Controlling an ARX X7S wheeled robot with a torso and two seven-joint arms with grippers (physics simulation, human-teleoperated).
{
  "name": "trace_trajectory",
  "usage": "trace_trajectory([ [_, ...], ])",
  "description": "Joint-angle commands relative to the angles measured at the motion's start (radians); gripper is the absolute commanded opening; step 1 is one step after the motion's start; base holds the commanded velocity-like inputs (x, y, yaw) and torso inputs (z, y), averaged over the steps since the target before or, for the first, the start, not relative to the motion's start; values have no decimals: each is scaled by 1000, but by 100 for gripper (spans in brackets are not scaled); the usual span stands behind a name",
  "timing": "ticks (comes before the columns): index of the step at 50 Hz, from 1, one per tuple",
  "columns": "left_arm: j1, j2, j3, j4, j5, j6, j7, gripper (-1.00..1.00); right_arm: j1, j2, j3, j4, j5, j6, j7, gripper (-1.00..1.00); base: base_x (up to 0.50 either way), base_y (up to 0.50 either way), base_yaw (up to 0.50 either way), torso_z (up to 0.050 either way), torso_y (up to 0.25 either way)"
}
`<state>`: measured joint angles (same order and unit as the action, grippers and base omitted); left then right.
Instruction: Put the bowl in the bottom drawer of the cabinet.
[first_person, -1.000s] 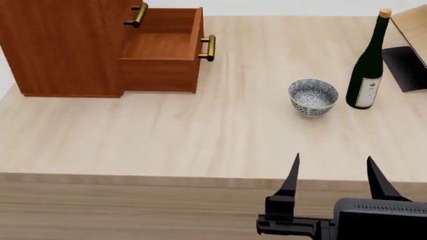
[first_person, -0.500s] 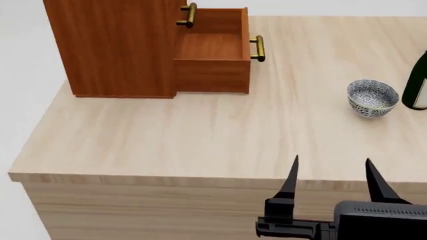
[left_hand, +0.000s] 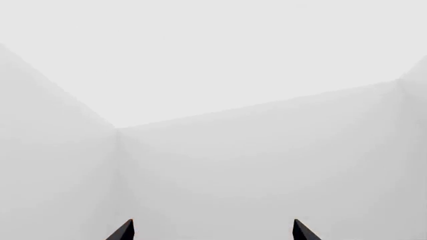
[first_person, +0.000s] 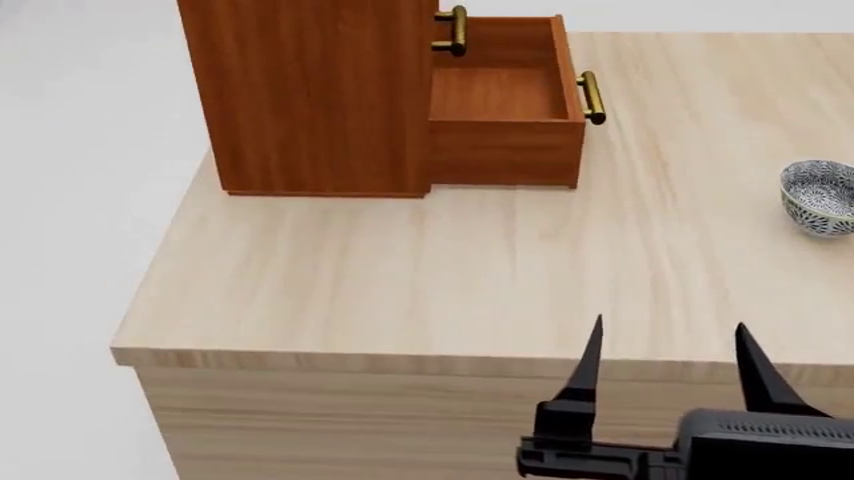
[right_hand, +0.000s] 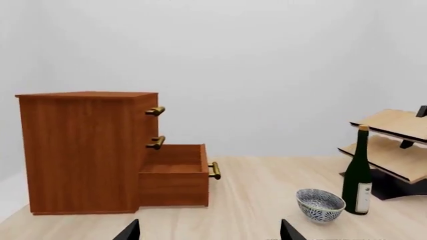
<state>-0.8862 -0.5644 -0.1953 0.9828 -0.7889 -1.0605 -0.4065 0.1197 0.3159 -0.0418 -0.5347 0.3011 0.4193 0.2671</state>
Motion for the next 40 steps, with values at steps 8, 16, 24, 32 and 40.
trace_trajectory([
  [8,-3,-7,24,-8,-8,16,-19,100,-18,5,18,-8,18,-12,9,100,0,0,0,0,0],
  [16,3,-9,24,-12,-15,30,-18,100,-23,9,16,-11,19,-13,11,100,289,0,0,0,0],
  [24,-3,-16,19,-10,-31,26,-29,100,-19,11,13,-12,22,-14,11,100,351,0,0,0,0],
  [32,-5,-20,24,-12,-38,31,-36,100,-21,14,14,-12,26,-16,13,100,354,0,0,0,0],
  [40,4,-26,25,-15,-36,45,-36,100,-17,16,9,-13,28,-12,16,100,357,0,0,0,0],
])
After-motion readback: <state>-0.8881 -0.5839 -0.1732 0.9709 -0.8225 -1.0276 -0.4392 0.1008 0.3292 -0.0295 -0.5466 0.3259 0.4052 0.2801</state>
